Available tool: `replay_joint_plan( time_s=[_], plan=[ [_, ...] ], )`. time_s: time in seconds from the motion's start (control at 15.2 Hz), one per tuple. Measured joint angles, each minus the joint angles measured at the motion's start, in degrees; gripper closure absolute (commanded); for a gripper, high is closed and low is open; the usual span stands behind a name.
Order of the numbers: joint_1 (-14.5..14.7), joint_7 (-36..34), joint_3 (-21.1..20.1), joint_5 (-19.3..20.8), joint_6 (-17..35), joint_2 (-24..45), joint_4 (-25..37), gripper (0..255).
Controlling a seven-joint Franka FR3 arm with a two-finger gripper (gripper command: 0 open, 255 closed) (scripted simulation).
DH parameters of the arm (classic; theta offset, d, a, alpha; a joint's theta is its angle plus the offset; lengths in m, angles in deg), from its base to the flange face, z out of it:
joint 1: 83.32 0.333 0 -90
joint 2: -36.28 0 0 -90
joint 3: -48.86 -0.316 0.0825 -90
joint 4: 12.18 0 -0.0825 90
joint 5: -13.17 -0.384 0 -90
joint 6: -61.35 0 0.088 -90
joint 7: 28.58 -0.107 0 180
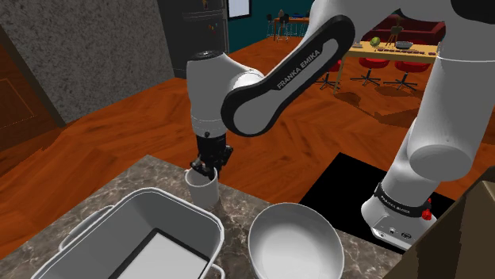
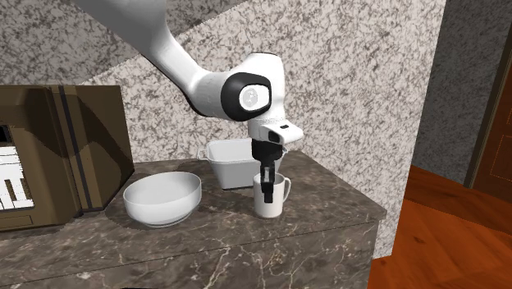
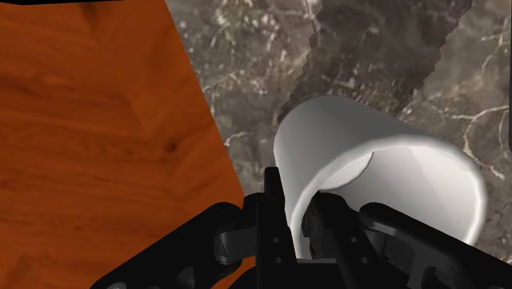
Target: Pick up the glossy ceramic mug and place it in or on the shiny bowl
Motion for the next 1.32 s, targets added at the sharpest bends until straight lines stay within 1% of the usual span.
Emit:
replay_joint_plan(
  time_s=[0.59,1.32],
  plan=[
    [-0.7,2.4,-0.6,-3.6,-6.1,-4.3,2.8,255],
    [-1.2,4.5,-0.5,-6.6,-14.2,-8.2,7.7,255]
  ],
)
